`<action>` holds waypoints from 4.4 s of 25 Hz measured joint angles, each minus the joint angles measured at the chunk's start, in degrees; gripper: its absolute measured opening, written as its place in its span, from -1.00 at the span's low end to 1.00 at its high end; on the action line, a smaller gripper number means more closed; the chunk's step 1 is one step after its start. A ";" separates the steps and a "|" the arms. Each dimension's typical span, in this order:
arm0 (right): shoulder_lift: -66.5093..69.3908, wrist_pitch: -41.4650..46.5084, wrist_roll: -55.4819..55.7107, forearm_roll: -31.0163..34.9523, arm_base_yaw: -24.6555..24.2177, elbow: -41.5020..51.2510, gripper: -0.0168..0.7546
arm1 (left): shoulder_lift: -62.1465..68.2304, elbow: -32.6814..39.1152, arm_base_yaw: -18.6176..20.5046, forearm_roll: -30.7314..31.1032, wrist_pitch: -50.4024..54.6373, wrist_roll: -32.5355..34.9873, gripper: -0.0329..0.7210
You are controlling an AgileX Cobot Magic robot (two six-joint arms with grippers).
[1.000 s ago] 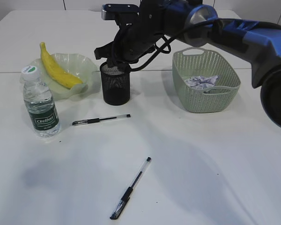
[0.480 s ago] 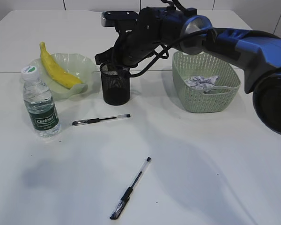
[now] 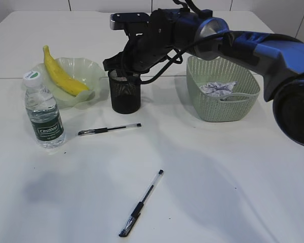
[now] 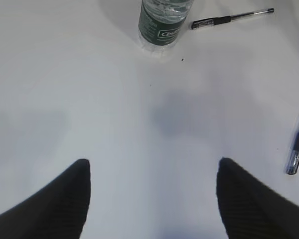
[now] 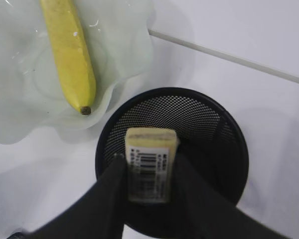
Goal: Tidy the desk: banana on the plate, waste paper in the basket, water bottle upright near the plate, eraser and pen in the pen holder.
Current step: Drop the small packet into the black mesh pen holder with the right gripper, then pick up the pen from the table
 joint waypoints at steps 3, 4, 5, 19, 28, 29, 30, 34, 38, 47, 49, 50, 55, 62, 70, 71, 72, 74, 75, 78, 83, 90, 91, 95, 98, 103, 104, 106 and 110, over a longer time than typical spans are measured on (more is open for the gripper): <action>0.00 0.00 0.00 0.00 0.00 0.00 -0.30 | 0.00 0.00 0.00 0.00 0.00 0.03 0.58; 0.00 0.00 0.00 0.00 0.00 0.00 -0.23 | 0.00 0.00 0.00 0.00 0.00 0.03 0.58; 0.00 -0.09 0.00 0.00 0.00 0.00 -0.14 | 0.00 0.00 0.00 0.00 0.00 0.03 0.58; 0.10 1.18 0.00 -0.17 0.00 0.00 0.08 | 0.00 0.00 0.00 0.00 0.00 0.03 0.58; -0.33 6.93 0.21 -0.17 0.00 0.00 0.08 | 0.00 0.00 0.00 0.00 0.00 0.03 0.58; -0.60 8.93 0.33 -0.17 0.00 0.00 0.08 | 0.00 0.00 0.00 0.00 0.00 0.03 0.58; -0.94 10.63 0.85 -0.17 0.00 0.00 0.08 | 0.00 0.00 0.00 0.00 0.00 0.03 0.58; -1.98 18.22 2.53 -0.17 0.00 -0.09 0.08 | 0.00 0.00 0.00 0.00 0.00 0.03 0.58; -2.50 20.16 3.05 -0.17 0.00 -0.13 0.08 | 0.00 0.00 0.00 0.00 0.00 0.03 0.58; -2.89 15.45 3.26 -0.30 0.00 -0.13 0.08 | 0.00 0.00 0.00 0.00 0.00 0.03 0.58; -2.89 14.48 3.26 -0.30 0.00 -0.13 0.08 | 0.00 0.00 0.00 0.00 0.00 0.03 0.58; -2.89 14.08 3.26 -0.30 0.00 -0.13 0.08 | 0.00 0.00 0.00 0.00 0.00 0.03 0.58; -2.89 14.23 3.26 -0.30 0.00 -0.74 0.08 | 0.00 0.00 0.00 0.00 0.00 0.03 0.58; -2.89 22.17 3.37 -2.34 0.00 -7.27 0.08 | 0.00 0.00 0.00 0.00 0.00 0.03 0.58; -2.89 33.24 4.28 -4.40 0.00 -14.10 0.07 | 0.00 0.00 0.00 0.00 0.00 0.03 0.58; -3.02 33.46 4.75 -4.26 0.00 -14.10 0.06 | -0.09 0.00 0.00 0.00 0.00 0.03 0.58; -3.02 33.55 5.33 -3.85 0.00 -14.10 0.04 | -0.09 0.00 0.00 0.00 0.00 0.03 0.58; -3.14 33.69 6.60 -3.12 0.13 -14.10 0.03 | -0.09 0.00 0.00 0.00 0.00 0.03 0.58; -3.38 33.69 6.89 -2.82 0.37 -14.10 0.03 | -0.09 0.00 0.00 0.00 0.00 0.03 0.57; -4.70 33.84 7.08 -2.07 1.28 -14.10 0.02 | -0.09 0.00 0.00 -0.22 0.11 0.03 0.58; -7.87 33.90 7.08 -1.79 2.19 -14.10 0.02 | -0.09 0.00 0.00 -0.78 1.88 0.03 0.57; -15.33 33.90 7.32 -2.65 2.19 -3.38 0.02 | -0.09 0.00 0.00 -1.79 2.23 0.03 0.57; -16.96 33.90 7.32 -3.08 2.19 -0.25 0.02 | -0.09 0.00 0.00 -1.79 2.23 0.03 0.57; -23.61 33.90 6.23 -5.24 2.19 11.94 0.02 | -0.09 0.00 0.00 -2.01 2.23 0.03 0.57; -28.45 33.90 5.28 -6.37 2.19 20.08 0.02 | -0.09 0.00 0.00 -2.59 2.33 0.03 0.57; -35.12 33.58 2.74 -6.64 2.19 32.28 0.02 | -0.09 0.00 0.00 -3.76 2.42 0.03 0.57; -36.02 33.58 2.11 -6.53 2.19 34.37 0.02 | -0.09 0.00 0.00 -3.88 2.42 0.03 0.57; -37.98 33.47 0.99 -6.15 2.19 39.47 0.02 | -0.09 0.00 0.00 -3.88 2.42 0.03 0.57; -41.18 33.27 -0.94 -5.78 2.19 48.86 0.02 | -0.09 0.00 0.00 -4.02 2.42 0.94 0.51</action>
